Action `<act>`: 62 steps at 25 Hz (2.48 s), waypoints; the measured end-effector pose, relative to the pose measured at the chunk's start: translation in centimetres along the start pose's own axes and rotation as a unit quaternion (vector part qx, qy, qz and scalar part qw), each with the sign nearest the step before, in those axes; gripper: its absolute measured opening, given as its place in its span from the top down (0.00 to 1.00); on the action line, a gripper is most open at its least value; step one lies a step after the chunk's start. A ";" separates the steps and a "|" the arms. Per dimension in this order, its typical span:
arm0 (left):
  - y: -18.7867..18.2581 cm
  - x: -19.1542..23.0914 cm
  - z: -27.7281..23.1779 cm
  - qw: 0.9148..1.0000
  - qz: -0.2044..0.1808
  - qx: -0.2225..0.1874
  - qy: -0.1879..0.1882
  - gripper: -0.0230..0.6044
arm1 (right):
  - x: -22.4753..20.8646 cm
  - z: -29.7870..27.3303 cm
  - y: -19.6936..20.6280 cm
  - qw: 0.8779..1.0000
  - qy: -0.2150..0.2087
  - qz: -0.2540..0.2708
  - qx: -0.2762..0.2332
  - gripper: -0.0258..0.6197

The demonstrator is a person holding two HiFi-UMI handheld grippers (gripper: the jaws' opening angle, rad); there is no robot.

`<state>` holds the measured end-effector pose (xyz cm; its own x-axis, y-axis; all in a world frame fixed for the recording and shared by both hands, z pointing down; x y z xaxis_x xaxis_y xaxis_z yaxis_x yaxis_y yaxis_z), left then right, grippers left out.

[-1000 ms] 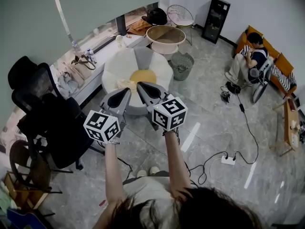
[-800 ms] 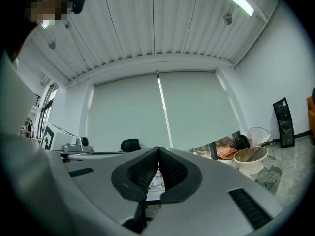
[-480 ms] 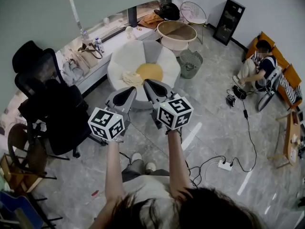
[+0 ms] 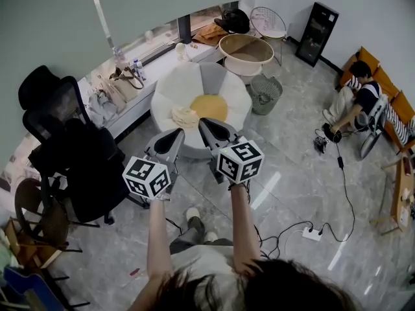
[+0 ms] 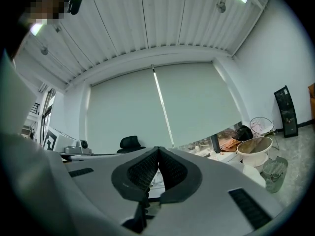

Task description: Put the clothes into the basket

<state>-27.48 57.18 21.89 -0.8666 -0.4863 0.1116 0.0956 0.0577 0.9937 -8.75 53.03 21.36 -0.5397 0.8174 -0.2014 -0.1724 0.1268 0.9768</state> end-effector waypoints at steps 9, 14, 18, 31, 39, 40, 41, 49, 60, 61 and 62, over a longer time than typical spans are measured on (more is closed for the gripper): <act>1.1 4.4 -4.4 1.000 0.014 0.018 0.000 0.95 | -4.2 -4.6 1.6 1.000 0.000 -0.026 0.015 0.95; 1.1 7.5 -6.1 1.000 0.021 0.019 -0.005 0.95 | -5.8 -7.4 1.8 0.999 0.002 -0.029 0.019 0.95; 0.8 9.6 -7.6 1.000 0.026 0.015 -0.001 0.95 | -6.8 -9.2 1.6 0.999 0.008 -0.023 0.023 0.95; 1.1 14.6 -10.3 0.999 0.021 0.028 0.020 0.95 | -8.8 -13.7 2.6 0.999 0.027 -0.039 0.023 0.95; 0.9 16.6 -12.0 0.999 0.028 0.028 0.002 0.95 | -11.2 -15.6 1.4 0.999 0.012 -0.043 0.019 0.95; 0.9 17.1 -12.3 0.999 0.030 0.027 -0.005 0.95 | -11.7 -16.0 1.4 0.999 0.009 -0.044 0.020 0.95; 0.9 17.6 -12.7 0.999 0.032 0.025 -0.011 0.95 | -12.2 -16.5 1.3 0.999 0.006 -0.044 0.021 0.95; -0.1 20.0 -18.3 0.999 0.029 0.016 -0.022 0.95 | -17.5 -20.9 -0.3 0.998 -0.029 -0.041 0.026 0.95; -0.3 22.4 -23.5 0.998 0.034 0.021 -0.054 0.95 | -23.7 -24.0 -1.3 0.996 -0.059 -0.052 0.044 0.95; -0.4 22.5 -23.8 0.998 0.036 0.019 -0.057 0.95 | -24.1 -24.0 -1.4 0.996 -0.060 -0.051 0.046 0.95; -0.4 22.6 -24.1 0.997 0.038 0.016 -0.059 0.95 | -24.4 -24.1 -1.4 0.996 -0.060 -0.050 0.047 0.95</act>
<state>-35.29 25.16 24.09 -0.9092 -0.3737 0.1835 0.1488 0.1199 0.9816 -15.21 19.35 23.11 -0.4201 0.8589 -0.2929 -0.1388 0.2581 0.9561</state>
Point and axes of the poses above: the fingertips, and each gripper's own axes: z backward along the fingers, x to its left, y out of its underside, the point moved 10 cm from there along z, backward along the fingers, and after that the axes turned 8 degrees about -y, right-handed, at the moved point
